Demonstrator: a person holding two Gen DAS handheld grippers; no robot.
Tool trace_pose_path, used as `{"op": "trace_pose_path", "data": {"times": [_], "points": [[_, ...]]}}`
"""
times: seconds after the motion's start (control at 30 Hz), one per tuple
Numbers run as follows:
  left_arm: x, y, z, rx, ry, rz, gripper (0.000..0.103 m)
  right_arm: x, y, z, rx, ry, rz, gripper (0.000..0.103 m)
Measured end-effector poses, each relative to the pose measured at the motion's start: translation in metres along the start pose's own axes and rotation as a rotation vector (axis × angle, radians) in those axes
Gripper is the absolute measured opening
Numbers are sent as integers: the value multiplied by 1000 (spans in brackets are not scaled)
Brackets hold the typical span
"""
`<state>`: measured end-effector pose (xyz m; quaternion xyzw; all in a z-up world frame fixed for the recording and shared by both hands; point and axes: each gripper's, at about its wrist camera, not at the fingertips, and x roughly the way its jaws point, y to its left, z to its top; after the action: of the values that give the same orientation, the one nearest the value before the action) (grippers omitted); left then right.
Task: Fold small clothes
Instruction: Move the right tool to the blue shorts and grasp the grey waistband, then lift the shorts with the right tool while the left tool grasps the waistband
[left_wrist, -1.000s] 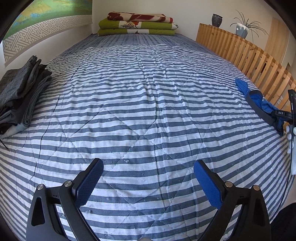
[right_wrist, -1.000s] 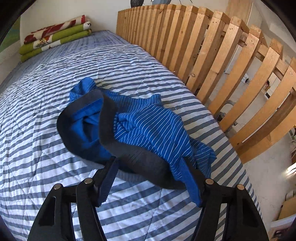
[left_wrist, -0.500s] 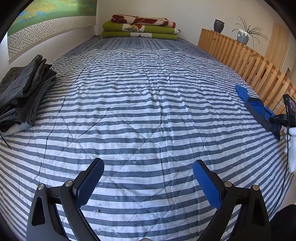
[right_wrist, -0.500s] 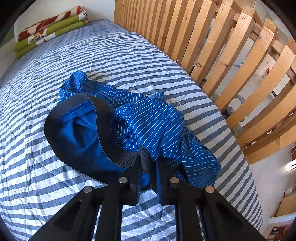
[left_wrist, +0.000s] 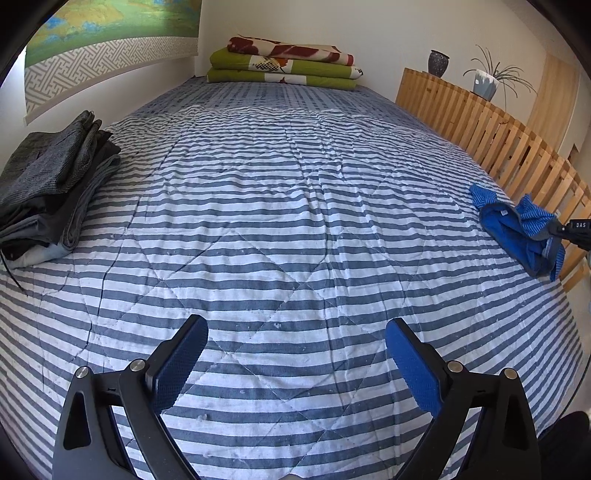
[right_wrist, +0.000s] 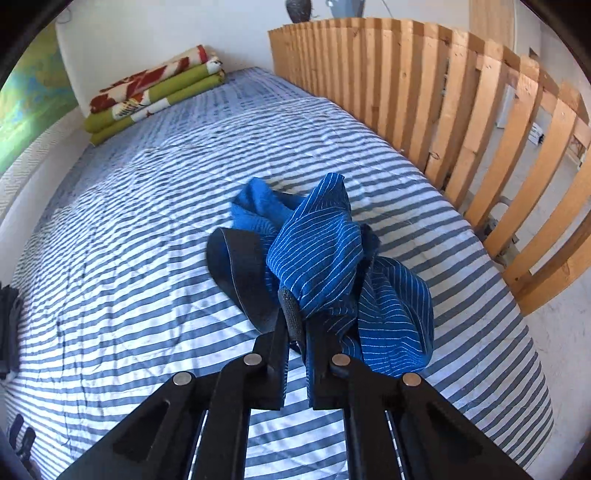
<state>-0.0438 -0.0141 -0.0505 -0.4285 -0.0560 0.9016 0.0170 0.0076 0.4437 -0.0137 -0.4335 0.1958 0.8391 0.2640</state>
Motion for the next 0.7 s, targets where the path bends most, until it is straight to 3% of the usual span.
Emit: {"op": "trace_pose_path", "data": {"times": [0.43,0.7], "points": [[-35,47,-1,-68,-77,33,92,-130,157,-25,-264,-121,281,6],[-64,88,-9,-123,-134,71,90,-189,213,-40,-372,-190,397,6]]}}
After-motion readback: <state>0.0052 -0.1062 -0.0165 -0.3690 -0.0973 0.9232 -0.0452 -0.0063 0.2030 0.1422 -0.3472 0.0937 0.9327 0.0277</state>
